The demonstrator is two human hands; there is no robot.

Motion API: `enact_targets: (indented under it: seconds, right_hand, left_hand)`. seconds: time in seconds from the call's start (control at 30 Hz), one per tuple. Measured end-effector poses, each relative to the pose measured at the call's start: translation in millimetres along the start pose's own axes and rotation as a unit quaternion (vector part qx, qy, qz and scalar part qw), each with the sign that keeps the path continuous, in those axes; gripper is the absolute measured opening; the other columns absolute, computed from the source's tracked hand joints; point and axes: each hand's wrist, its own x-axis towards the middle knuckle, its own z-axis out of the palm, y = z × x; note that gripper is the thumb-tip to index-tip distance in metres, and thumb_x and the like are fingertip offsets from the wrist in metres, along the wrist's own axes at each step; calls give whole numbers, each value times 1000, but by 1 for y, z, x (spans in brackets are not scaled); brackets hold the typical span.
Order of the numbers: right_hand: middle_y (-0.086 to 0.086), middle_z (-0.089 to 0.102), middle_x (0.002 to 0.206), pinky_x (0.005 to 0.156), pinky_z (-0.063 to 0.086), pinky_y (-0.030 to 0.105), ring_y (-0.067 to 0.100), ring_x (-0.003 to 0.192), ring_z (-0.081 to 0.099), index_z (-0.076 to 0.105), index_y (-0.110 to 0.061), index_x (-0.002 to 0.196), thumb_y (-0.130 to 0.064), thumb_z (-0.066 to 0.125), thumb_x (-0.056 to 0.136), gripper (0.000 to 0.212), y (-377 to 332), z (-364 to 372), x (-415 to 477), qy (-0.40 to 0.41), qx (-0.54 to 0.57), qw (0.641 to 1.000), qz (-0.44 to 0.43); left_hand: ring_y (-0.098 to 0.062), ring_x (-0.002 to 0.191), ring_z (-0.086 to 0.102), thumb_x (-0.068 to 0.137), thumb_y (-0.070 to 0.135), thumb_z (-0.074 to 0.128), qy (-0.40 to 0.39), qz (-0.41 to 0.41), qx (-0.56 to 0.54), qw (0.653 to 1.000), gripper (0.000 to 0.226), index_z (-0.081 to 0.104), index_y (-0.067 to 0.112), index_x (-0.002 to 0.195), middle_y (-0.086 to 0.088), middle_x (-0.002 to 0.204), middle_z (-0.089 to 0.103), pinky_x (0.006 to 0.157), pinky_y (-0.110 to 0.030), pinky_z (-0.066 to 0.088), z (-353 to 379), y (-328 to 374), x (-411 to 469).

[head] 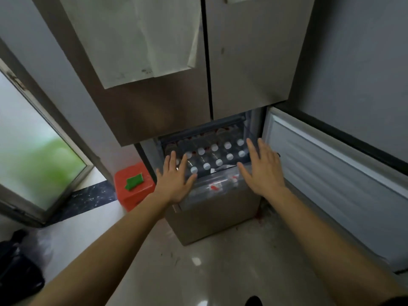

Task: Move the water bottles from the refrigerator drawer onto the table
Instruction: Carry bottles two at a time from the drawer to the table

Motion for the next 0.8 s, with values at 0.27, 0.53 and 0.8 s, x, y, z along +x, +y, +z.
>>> enact_targets:
  seconds: [0.27, 0.53, 0.8]
  right_hand:
    - [18, 37, 154, 111, 35, 48, 37, 139, 36, 24, -16, 156, -52, 50, 97, 73, 35, 47, 105, -173, 2, 984, -50]
    - [10, 52, 144, 103, 47, 46, 32, 127, 52, 47, -22, 144, -45, 62, 86, 64, 49, 104, 162, -386, 62, 920, -28]
    - [6, 43, 153, 109, 38, 33, 27, 135, 46, 38, -19, 151, -38, 73, 87, 75, 50, 137, 180, -469, 16, 883, -6]
  left_hand:
    - [-36, 152, -1, 98, 62, 36, -135, -59, -59, 987, 76, 7, 26, 159, -13, 166, -4, 119, -57, 15, 42, 6, 84]
    - [-23, 128, 51, 96, 54, 47, -340, 20, -175, 924, 52, 52, 26, 140, -1, 145, 52, 111, -43, 38, 79, 1, 157]
    - [-24, 145, 31, 93, 51, 59, -443, 11, -114, 889, 73, 33, 22, 154, -2, 161, 29, 116, -34, 24, 119, 0, 184]
